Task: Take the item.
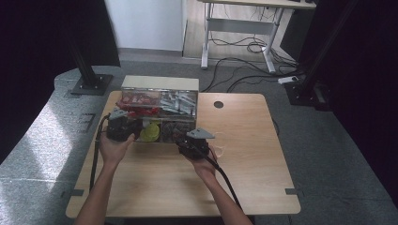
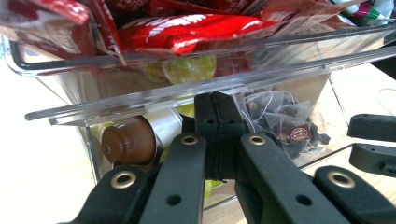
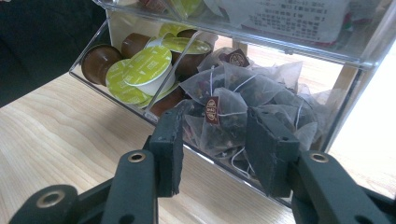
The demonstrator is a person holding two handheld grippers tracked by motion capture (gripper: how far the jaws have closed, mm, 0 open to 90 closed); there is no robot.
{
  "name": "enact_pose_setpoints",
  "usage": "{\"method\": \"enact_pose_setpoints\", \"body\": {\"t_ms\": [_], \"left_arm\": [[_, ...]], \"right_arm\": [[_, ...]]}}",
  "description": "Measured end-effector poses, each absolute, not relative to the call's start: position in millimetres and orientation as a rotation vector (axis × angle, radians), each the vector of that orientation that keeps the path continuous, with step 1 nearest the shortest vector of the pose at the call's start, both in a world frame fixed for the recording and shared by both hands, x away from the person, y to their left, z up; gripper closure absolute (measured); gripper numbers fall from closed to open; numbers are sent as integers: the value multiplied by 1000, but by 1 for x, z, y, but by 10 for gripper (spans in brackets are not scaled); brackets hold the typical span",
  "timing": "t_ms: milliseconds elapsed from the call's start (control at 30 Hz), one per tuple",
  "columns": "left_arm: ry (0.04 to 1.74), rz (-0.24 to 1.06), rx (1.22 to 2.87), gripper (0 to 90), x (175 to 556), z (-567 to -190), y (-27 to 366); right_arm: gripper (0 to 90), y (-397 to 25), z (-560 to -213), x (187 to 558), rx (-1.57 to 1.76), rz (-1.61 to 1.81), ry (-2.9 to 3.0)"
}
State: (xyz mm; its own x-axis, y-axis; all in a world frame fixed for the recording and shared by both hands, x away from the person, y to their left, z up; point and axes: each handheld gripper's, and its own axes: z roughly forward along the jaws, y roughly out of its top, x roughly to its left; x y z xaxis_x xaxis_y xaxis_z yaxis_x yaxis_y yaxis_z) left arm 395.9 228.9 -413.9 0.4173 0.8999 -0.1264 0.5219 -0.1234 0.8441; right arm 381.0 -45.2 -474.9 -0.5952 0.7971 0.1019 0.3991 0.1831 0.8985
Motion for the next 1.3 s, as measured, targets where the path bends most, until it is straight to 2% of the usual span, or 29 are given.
{"method": "enact_pose_setpoints", "body": {"t_ms": [967,1300], "left_arm": [[1222,528,1788,900,396,-413,226],[1221,525,1791,900,396,-413,226]], "right_arm": [[620,-27,-483,400,1121,1349,2068],[697,-24,-489,406,1118,1340,2072]]}}
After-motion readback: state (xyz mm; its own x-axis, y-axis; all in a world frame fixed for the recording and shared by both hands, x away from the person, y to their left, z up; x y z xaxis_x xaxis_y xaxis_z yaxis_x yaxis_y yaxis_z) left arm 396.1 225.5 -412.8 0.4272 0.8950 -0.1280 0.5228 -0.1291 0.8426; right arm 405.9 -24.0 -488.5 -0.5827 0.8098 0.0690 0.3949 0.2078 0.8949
